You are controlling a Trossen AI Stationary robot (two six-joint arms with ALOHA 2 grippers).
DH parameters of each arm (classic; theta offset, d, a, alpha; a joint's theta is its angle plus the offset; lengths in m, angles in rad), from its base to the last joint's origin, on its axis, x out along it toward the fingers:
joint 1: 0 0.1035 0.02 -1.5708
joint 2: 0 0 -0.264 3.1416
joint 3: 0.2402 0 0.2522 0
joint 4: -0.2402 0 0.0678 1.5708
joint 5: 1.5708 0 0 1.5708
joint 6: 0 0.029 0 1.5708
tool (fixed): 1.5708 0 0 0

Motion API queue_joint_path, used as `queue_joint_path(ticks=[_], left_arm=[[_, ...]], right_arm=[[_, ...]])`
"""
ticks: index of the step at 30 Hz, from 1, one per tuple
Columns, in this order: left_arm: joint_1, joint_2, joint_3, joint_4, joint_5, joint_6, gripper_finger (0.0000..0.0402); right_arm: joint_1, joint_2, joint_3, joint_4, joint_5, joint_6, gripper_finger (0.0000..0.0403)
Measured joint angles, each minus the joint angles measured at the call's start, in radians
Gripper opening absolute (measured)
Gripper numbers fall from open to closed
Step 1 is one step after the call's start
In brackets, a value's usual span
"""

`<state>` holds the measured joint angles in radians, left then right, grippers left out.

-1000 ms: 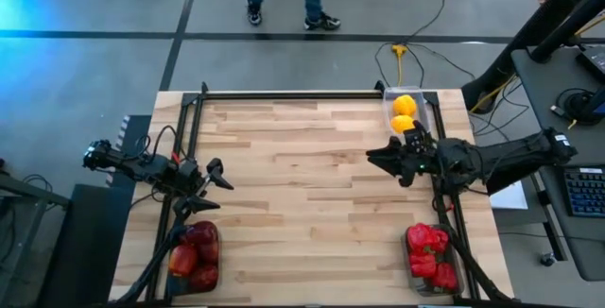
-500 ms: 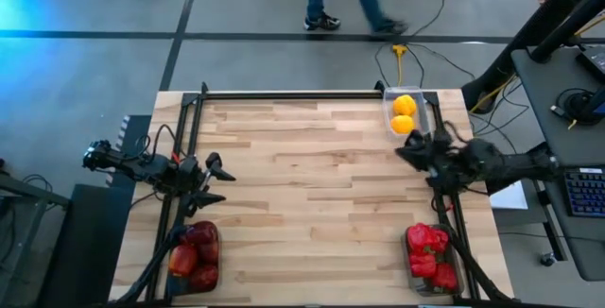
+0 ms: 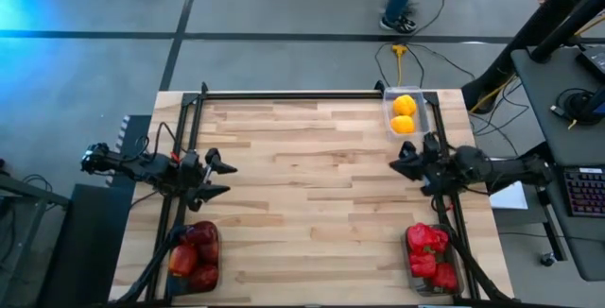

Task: Sort produce into baskets
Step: Return to Home Position

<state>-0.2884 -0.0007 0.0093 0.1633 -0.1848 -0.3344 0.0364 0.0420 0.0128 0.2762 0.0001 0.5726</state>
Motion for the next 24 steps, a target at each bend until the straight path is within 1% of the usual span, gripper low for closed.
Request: queue_joint_path(ticks=[2,5,6,15,17,20,21,22,24], left_arm=[[0.005,0.001,0.0,-0.044,0.0,0.001,0.0286],[0.005,0.001,0.0,-0.071,-0.033,-0.018,0.0286],[0.005,0.001,0.0,-0.078,-0.039,-0.023,0.0286],[0.008,0.004,0.0,-0.112,-0.03,-0.015,0.0286],[0.008,0.0,0.0,-0.117,0.012,-0.012,0.0286],[0.009,0.0,0.0,-0.143,0.163,-0.002,0.0286],[0.009,0.001,0.0,-0.145,0.199,0.013,0.0286],[0.008,0.002,0.0,-0.144,0.219,0.03,0.0286],[0.009,0.001,0.0,-0.143,0.224,0.056,0.0286]], right_arm=[[0.0,0.0,0.0,-0.076,0.03,0.002,0.0009],[0.0,-0.001,0.0,-0.225,0.135,0.007,0.0009],[-0.001,0.002,0.001,-0.241,0.159,-0.008,0.0009],[-0.002,0.098,0.01,-0.263,0.147,-0.208,0.0009],[-0.002,0.114,0.011,-0.271,0.147,-0.285,0.0009],[-0.002,0.144,0.012,-0.27,0.162,-0.392,0.0009],[-0.002,0.158,0.012,-0.269,0.175,-0.414,0.0009],[-0.002,0.165,0.012,-0.268,0.18,-0.429,0.0009],[-0.002,0.18,0.012,-0.267,0.183,-0.441,0.0009]])
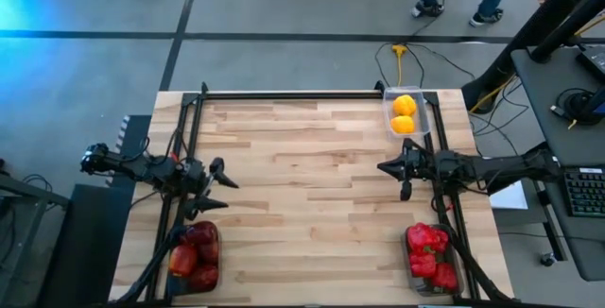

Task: Sort produce into baskets
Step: Return to Home Position

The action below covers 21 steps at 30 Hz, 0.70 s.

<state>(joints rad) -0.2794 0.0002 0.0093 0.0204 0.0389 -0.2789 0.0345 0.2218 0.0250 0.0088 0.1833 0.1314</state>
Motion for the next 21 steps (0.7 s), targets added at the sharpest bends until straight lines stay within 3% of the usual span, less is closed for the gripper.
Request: queue_joint_path(ticks=[6,21], left_arm=[[0.0,0.051,0.0,-0.001,-0.004,0.085,0.0286],[0.0,0.14,0.024,-0.002,-0.003,0.05,0.0286]], right_arm=[[0.0,0.025,0.0,0.0,0.0,-0.001,0.0009],[0.0,0.03,0.0,0.002,0.0,-0.001,0.0009]])
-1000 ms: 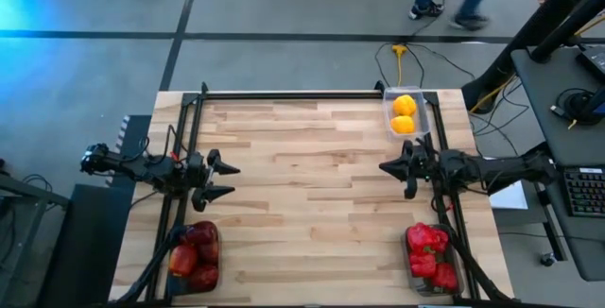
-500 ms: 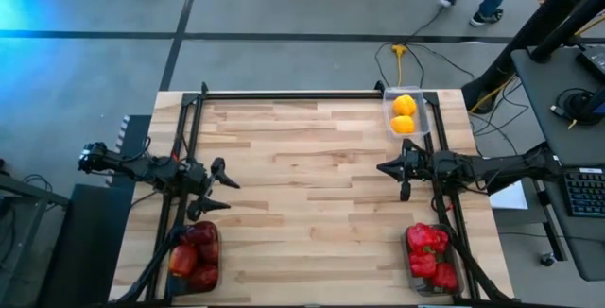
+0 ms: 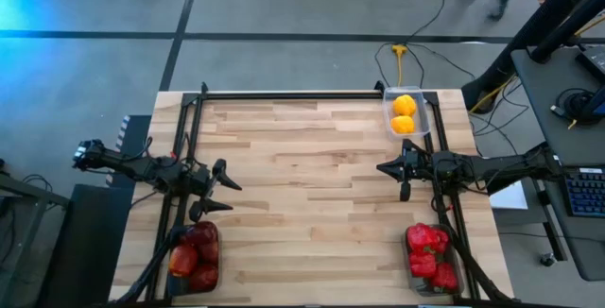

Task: Sort produce into baskets
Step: Return to Home Position

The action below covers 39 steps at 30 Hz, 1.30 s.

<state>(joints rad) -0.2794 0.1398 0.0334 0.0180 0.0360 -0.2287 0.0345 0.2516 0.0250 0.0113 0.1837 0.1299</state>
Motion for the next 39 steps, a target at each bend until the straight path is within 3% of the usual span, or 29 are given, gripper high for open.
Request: queue_joint_path(ticks=[19,26,39], left_arm=[[0.0,0.043,0.002,0.005,0.0,0.0,0.0286],[0.0,0.05,0.003,0.007,0.0,-0.001,0.0286],[0.0,0.062,0.004,0.007,0.0,-0.001,0.0286]], right_arm=[[0.0,-0.002,-0.001,0.001,0.0,0.0,0.0009],[-0.044,-0.177,-0.01,0.019,-0.05,0.0,0.0009],[-0.048,-0.21,-0.011,0.027,-0.053,0.0,0.0009]])
